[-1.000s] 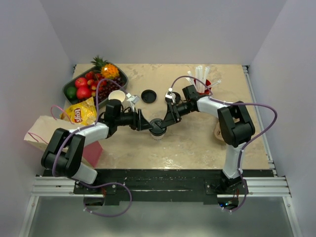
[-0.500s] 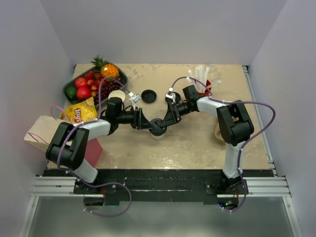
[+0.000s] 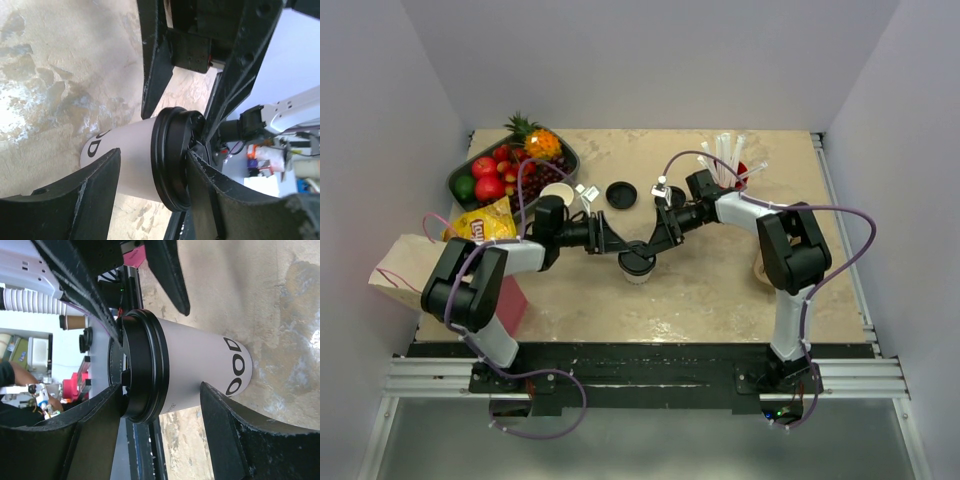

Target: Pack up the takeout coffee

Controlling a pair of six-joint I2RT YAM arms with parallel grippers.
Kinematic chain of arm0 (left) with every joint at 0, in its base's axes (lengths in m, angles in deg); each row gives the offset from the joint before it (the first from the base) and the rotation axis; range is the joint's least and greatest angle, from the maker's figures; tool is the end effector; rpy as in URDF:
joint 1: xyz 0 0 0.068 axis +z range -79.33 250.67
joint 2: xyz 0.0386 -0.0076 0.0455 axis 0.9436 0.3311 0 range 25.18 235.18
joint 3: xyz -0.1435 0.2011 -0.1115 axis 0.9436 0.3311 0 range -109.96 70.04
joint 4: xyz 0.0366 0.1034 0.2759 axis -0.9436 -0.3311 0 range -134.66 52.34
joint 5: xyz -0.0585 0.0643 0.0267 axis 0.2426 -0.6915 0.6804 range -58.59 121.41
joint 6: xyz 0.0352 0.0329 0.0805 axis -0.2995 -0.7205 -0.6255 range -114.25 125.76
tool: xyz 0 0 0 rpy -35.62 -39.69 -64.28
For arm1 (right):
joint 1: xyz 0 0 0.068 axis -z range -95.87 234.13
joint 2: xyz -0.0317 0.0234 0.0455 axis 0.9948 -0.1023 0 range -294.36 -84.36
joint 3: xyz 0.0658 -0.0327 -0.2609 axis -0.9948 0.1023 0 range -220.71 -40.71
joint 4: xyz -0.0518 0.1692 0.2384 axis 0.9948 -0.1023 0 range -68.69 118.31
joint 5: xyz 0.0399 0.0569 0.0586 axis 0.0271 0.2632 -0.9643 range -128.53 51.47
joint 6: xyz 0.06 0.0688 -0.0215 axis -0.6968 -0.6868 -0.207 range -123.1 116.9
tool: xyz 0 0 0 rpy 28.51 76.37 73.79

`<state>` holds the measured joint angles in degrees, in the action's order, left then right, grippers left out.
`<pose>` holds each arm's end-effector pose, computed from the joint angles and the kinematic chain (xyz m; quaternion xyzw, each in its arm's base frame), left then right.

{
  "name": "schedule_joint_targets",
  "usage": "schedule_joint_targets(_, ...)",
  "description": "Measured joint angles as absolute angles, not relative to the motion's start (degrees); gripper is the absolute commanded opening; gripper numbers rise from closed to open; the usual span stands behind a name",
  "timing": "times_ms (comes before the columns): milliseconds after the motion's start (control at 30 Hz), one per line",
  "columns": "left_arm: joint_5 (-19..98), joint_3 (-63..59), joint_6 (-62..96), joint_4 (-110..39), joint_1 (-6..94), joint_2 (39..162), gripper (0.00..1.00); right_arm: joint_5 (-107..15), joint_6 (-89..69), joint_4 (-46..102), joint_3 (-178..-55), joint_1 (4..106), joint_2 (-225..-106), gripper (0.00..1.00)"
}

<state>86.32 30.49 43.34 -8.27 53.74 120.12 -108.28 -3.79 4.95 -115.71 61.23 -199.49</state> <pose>0.3268 -0.1718 0.1224 0.1054 0.7841 -0.5630 0.2389 0.3671 0.2414 0.1222 -0.2824 0.7583 0.5833 0.0704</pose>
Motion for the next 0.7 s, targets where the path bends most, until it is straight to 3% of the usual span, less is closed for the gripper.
schedule_joint_targets(700,86.69,39.18,60.63,14.57,56.58,125.91,0.57,-108.52,1.11,1.13,-118.33,59.9,-200.73,0.65)
